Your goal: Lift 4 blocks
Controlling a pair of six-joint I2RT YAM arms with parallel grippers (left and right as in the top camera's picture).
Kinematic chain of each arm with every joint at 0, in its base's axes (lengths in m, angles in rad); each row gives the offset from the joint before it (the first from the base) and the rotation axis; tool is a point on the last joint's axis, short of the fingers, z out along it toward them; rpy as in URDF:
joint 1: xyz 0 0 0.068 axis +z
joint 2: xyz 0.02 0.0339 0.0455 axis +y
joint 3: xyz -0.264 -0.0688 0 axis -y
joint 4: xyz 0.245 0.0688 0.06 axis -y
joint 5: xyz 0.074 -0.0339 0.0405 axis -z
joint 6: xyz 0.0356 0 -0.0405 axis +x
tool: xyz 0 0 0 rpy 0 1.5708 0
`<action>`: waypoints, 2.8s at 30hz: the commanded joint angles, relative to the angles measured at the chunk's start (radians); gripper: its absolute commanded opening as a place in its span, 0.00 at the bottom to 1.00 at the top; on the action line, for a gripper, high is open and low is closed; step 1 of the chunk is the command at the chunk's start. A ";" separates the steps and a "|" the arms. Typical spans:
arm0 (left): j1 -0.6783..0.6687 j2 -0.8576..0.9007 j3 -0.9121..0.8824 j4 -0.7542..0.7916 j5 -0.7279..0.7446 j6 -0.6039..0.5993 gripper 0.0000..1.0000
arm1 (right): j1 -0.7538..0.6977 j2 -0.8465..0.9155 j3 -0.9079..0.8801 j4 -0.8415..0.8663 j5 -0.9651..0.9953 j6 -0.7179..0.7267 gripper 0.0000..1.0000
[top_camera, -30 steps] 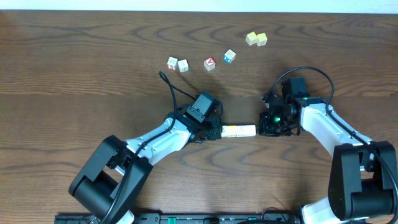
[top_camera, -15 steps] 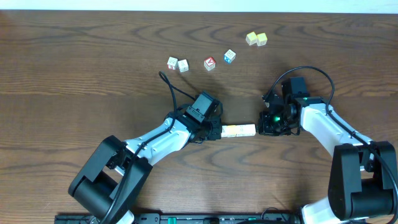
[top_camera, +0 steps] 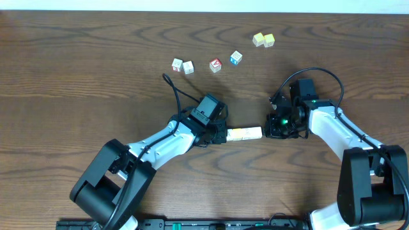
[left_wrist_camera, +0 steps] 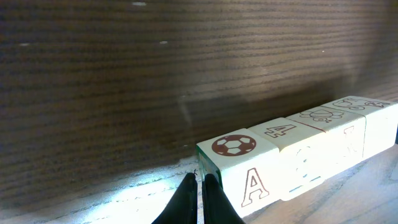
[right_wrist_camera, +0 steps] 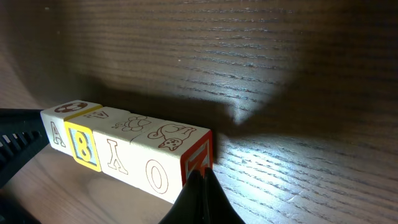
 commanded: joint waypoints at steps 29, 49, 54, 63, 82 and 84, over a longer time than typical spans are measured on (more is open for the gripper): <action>-0.015 -0.045 0.018 0.031 0.118 -0.001 0.07 | 0.011 0.002 0.014 0.006 -0.181 0.019 0.01; -0.015 -0.090 0.019 0.030 0.117 -0.001 0.07 | 0.011 0.002 0.039 -0.011 -0.223 0.027 0.01; -0.015 -0.090 0.019 0.031 0.117 -0.001 0.07 | 0.011 0.002 0.055 -0.038 -0.227 0.026 0.01; -0.015 -0.090 0.019 0.031 0.118 -0.001 0.07 | 0.011 -0.037 0.084 -0.077 -0.227 0.026 0.01; -0.016 -0.123 0.019 0.041 0.159 -0.002 0.07 | 0.011 -0.066 0.084 -0.094 -0.271 0.031 0.01; -0.016 -0.124 0.019 0.041 0.163 -0.002 0.07 | 0.011 -0.066 0.084 -0.094 -0.271 0.031 0.01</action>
